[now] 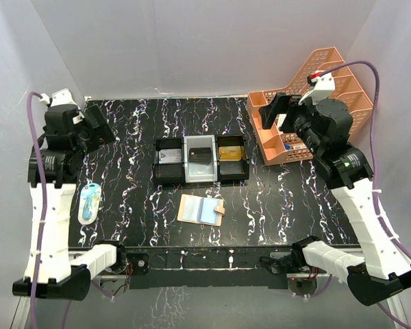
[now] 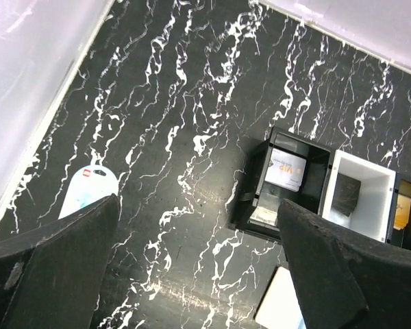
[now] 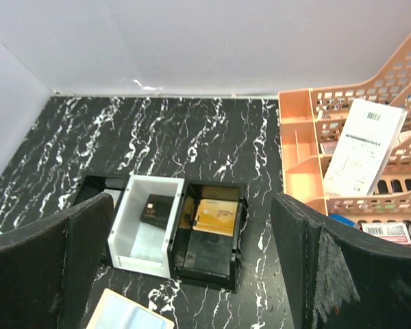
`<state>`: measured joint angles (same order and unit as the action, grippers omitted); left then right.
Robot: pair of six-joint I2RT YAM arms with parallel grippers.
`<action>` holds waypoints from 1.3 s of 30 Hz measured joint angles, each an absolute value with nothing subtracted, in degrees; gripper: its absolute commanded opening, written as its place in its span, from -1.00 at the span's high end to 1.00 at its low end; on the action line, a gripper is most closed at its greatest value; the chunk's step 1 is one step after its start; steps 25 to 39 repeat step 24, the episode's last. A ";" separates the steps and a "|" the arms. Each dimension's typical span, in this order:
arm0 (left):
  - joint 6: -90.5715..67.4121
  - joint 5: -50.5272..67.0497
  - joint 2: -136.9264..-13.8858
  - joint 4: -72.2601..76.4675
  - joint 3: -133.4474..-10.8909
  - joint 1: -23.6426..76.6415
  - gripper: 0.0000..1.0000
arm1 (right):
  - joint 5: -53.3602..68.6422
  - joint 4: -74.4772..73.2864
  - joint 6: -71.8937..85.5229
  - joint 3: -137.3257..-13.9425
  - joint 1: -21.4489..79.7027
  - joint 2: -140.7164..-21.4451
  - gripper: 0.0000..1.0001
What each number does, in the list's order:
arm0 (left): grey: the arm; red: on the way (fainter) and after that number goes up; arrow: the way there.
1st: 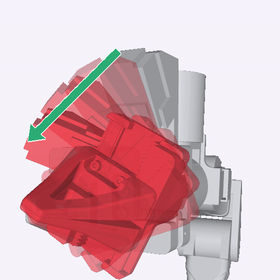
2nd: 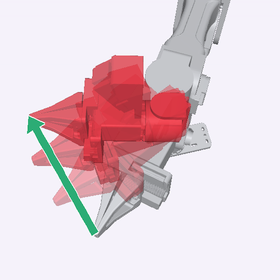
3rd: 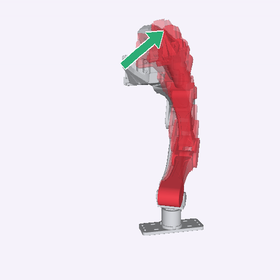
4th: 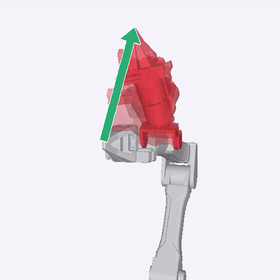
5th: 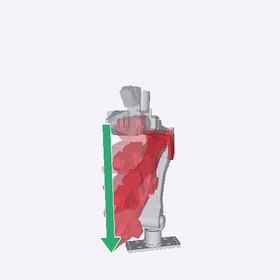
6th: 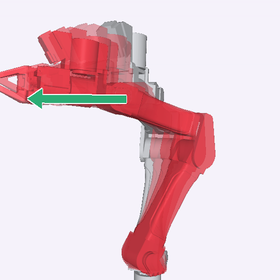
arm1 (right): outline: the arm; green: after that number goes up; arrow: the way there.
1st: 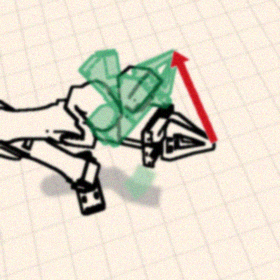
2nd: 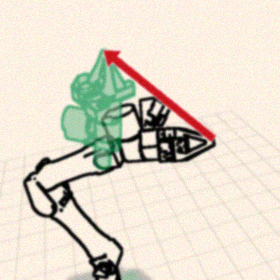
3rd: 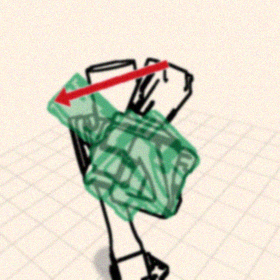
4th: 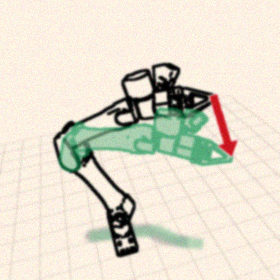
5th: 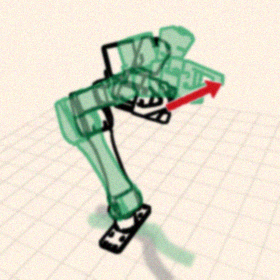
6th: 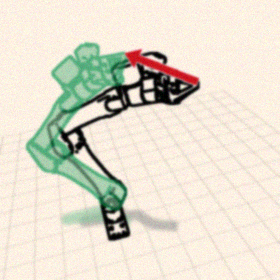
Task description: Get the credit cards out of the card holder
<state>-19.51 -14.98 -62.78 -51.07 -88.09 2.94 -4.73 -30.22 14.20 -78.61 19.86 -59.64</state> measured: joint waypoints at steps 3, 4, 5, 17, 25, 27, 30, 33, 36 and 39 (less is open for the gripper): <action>-19.79 -16.29 -59.96 -53.30 -89.58 2.94 -0.97 | -4.25 -31.73 14.11 -82.00 19.86 -59.57 -0.96; -19.99 -17.02 -58.94 -54.11 -90.15 2.96 -0.97 | -4.05 -32.08 14.17 -82.72 19.86 -59.48 -0.96; -20.12 -17.80 -57.95 -54.81 -90.67 2.96 -0.97 | -3.79 -32.45 14.26 -83.11 19.86 -59.31 -0.96; -20.14 -21.87 -53.80 -56.55 -89.14 2.94 -0.97 | -2.57 -36.42 15.22 -82.94 19.86 -58.46 -0.96; -20.05 -20.25 -53.54 -55.81 -88.75 2.94 -0.97 | -2.61 -36.77 15.35 -82.91 19.86 -58.46 -0.96; -20.05 -20.25 -53.54 -55.81 -88.75 2.94 -0.97 | -2.61 -36.77 15.35 -82.91 19.86 -58.46 -0.96; -20.05 -20.25 -53.54 -55.81 -88.75 2.94 -0.97 | -2.61 -36.77 15.35 -82.91 19.86 -58.46 -0.96; -20.05 -20.25 -53.54 -55.81 -88.75 2.94 -0.97 | -2.61 -36.77 15.35 -82.91 19.86 -58.46 -0.96; -20.05 -20.25 -53.54 -55.81 -88.75 2.94 -0.97 | -2.61 -36.77 15.35 -82.91 19.86 -58.46 -0.96; -20.05 -20.25 -53.54 -55.81 -88.75 2.94 -0.97 | -2.61 -36.77 15.35 -82.91 19.86 -58.46 -0.96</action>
